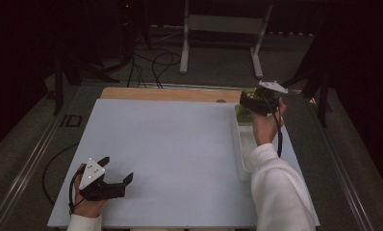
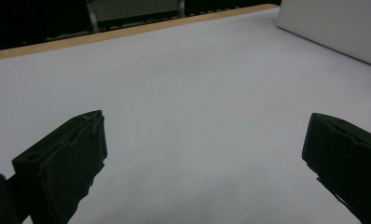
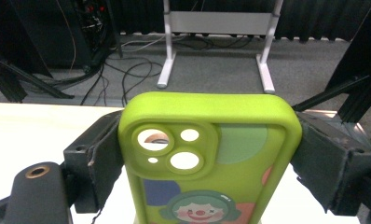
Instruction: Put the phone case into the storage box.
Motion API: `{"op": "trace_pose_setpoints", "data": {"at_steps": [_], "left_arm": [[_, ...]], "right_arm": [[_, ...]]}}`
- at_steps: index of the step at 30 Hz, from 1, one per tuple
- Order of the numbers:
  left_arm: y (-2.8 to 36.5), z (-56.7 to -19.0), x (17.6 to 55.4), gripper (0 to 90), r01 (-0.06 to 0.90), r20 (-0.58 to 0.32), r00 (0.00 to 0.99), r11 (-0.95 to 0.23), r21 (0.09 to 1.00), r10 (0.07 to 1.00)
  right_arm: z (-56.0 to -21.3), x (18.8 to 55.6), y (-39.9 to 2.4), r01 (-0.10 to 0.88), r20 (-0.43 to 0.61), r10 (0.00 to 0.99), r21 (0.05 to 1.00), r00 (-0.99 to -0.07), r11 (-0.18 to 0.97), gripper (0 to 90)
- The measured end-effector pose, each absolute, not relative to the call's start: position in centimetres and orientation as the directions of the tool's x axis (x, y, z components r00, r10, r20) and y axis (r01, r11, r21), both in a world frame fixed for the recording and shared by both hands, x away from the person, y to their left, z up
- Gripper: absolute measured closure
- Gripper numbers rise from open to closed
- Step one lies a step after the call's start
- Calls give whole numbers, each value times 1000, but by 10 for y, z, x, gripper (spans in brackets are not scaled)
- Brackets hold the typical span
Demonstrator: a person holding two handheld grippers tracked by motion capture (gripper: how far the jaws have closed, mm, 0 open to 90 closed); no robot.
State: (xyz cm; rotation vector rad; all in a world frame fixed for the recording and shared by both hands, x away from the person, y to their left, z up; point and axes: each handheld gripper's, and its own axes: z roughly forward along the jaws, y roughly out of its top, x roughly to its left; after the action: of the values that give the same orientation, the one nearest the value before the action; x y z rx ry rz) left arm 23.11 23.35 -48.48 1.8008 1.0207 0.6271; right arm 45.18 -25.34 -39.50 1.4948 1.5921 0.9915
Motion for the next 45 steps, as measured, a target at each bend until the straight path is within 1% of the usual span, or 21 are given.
{"op": "trace_pose_setpoints", "data": {"at_steps": [5, 7, 26, 45], "left_arm": [[233, -485, 231, 3, 373, -16, 523, -212, 903, 852], [233, -486, 232, 3, 374, -17, 523, -211, 903, 852], [233, -487, 231, 3, 374, -19, 524, -210, 903, 851], [233, -487, 231, 3, 374, -19, 525, -211, 903, 851]], "right_arm": [[-402, 454, -255, 457, -1, 998, 889, -61, 29, 156], [-409, 456, -255, 481, -1, 997, 876, -75, 37, 156], [-428, 460, -255, 537, 4, 997, 843, -73, 36, 154], [-432, 461, -253, 532, -8, 998, 846, -69, 43, 148]]}}
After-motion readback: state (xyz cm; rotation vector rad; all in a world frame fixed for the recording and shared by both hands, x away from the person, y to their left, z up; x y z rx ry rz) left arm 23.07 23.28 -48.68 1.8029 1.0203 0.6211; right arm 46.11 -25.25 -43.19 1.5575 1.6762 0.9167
